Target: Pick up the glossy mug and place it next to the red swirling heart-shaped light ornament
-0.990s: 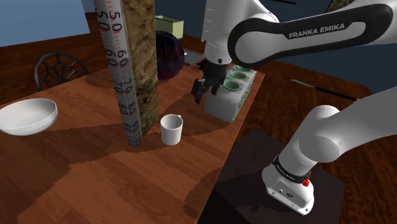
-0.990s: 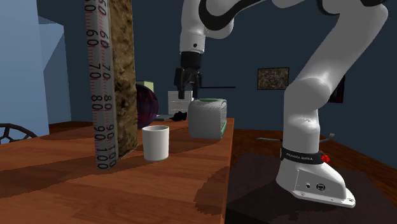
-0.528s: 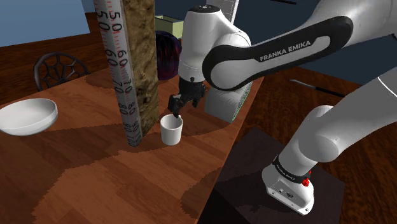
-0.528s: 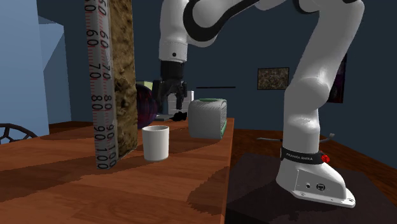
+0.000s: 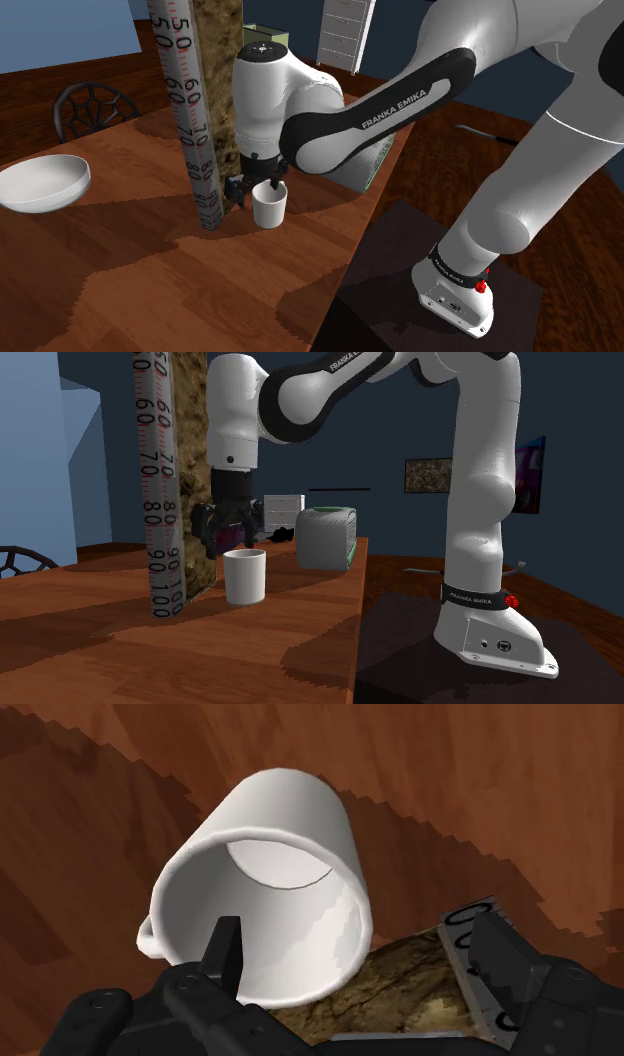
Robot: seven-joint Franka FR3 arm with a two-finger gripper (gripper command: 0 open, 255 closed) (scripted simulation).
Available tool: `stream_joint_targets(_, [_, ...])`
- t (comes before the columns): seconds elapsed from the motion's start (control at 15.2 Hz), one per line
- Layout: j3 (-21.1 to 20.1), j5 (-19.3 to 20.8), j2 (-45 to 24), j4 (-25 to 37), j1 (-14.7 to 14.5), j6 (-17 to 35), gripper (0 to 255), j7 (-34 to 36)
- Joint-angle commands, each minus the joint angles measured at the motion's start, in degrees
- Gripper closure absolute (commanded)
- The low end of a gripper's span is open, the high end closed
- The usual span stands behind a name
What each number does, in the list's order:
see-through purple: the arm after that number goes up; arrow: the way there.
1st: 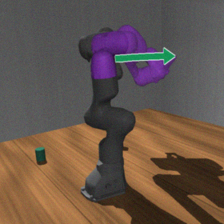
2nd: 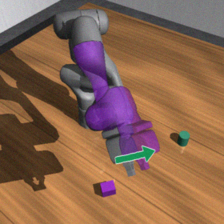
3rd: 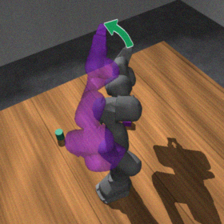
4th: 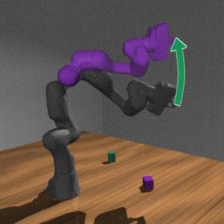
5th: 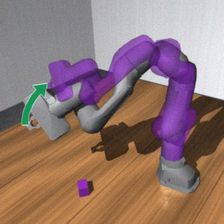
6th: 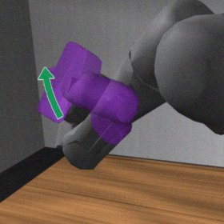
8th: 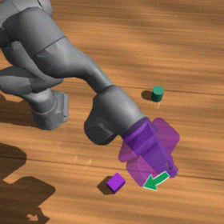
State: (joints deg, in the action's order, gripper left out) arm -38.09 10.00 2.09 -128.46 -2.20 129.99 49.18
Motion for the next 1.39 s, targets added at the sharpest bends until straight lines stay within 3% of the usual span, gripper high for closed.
stream_joint_targets(0.0, [-0.2, 1.7, -1.7, 0.0, 0.1, 1.2, 0, 1.5])
stream_joint_targets(0.33, [0.2, 5.5, -5.2, -1.2, 0.2, 4.8, 0, 4.1])
stream_joint_targets(0.86, [0.2, 5.5, -5.2, -1.2, 0.2, 4.8, 0, 4.1])
stream_joint_targets(0.92, [0.2, 5.5, -5.2, -1.2, 0.2, 4.8, 255, 4.1])
stream_joint_targets(1.32, [0.2, 5.5, -5.2, -1.2, 0.2, 4.8, 255, 4.1])
